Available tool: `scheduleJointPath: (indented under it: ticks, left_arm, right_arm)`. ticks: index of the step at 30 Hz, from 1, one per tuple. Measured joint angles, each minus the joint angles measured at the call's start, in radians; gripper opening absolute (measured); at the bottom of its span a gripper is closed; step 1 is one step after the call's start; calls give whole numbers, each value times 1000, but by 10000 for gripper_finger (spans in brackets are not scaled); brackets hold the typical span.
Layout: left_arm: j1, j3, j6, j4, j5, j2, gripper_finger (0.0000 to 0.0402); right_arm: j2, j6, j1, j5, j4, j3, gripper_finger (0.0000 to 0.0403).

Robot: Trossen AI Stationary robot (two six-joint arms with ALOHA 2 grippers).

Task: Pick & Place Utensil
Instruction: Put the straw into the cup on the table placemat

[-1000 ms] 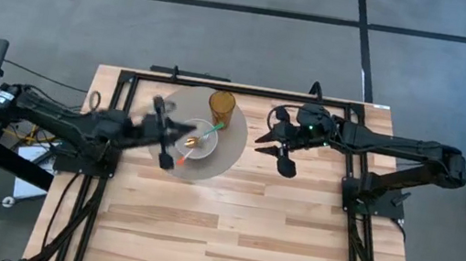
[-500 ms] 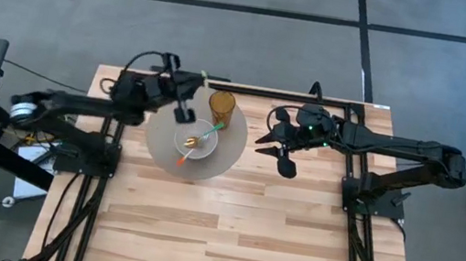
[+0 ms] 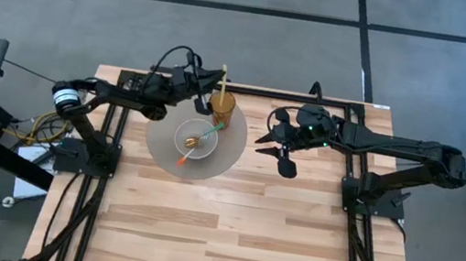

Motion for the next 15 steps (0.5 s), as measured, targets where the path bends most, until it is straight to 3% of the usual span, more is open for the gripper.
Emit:
scheduleJointPath:
  ticks: [9, 15]
  left_arm:
    - [-1, -13, -38, -89, -22, 1, 22]
    - [-1, -18, 5, -161, -60, 1, 53]
  right_arm:
    - [0, 58, 1, -1, -18, 0, 109]
    - [0, 61, 3, -1, -22, 0, 109]
